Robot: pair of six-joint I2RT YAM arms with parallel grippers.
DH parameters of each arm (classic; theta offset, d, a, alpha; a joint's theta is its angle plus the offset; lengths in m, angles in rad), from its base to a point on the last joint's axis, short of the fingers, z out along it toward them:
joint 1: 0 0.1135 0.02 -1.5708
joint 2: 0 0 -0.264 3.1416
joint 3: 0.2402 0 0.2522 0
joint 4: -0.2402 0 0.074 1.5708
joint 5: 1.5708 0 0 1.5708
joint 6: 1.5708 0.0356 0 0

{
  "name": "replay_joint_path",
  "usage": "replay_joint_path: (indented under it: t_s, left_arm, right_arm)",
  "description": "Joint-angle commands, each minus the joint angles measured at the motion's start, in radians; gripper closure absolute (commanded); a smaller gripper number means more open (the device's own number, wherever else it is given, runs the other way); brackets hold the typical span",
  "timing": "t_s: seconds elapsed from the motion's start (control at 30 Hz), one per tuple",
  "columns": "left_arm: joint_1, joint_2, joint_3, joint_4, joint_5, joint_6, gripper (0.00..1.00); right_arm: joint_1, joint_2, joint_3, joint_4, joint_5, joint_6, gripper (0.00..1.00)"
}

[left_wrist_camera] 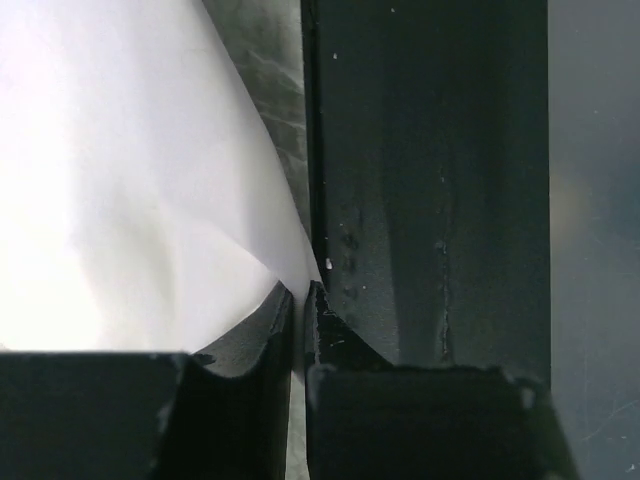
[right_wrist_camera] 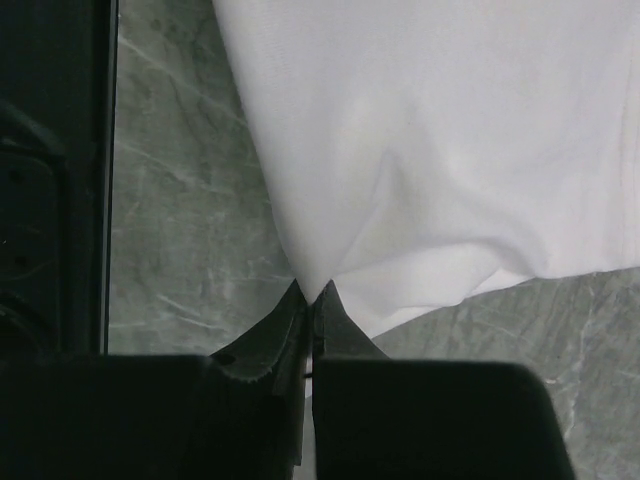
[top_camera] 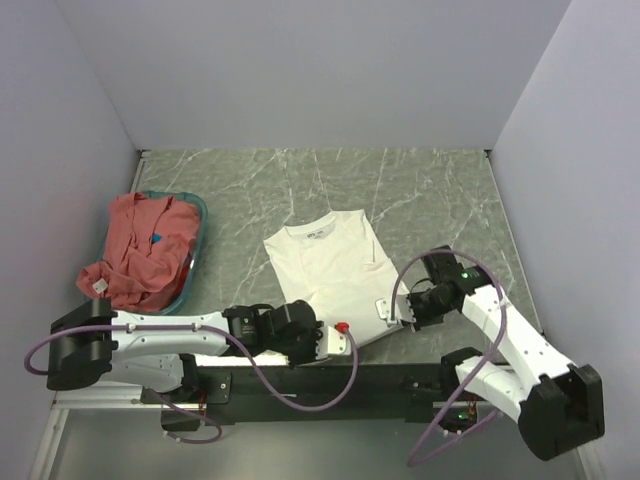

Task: Fold and stack the t-shirts
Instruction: Fold the tshirt

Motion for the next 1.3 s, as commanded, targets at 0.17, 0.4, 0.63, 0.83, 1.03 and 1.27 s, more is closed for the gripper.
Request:
replay_joint_path:
  t_s: [0.17, 0.4, 0.63, 0.83, 1.03, 1.27]
  left_arm:
    - [0.284, -0.067, 0.037, -0.018, 0.050, 0.151, 1.00]
    - [0.665, -0.026, 0.069, 0.087, 0.085, 0.263, 1.00]
    - [0.928, 0.123, 0.096, 0.232, 0.159, 0.245, 1.00]
    - [0.968, 0.278, 0.161, 0.255, 0.156, 0.241, 1.00]
    - [0.977, 0.333, 0.190, 0.298, 0.096, 0.222, 1.00]
    - [0.977, 0.333, 0.181, 0.364, 0.105, 0.227, 0.99]
  right_arm:
    - [-0.001, 0.403, 0.486, 0.048, -0.048, 0.143, 1.00]
    - [0.066, 0.849, 1.042, 0.109, -0.082, 0.380, 1.00]
    - [0.129, 1.202, 1.432, 0.257, -0.031, 0.623, 1.00]
    - [0.140, 1.321, 1.468, 0.388, 0.049, 0.723, 1.00]
    - [0.140, 1.319, 1.431, 0.470, 0.104, 0.772, 1.00]
    - [0.138, 1.264, 1.336, 0.516, 0.141, 0.776, 1.00]
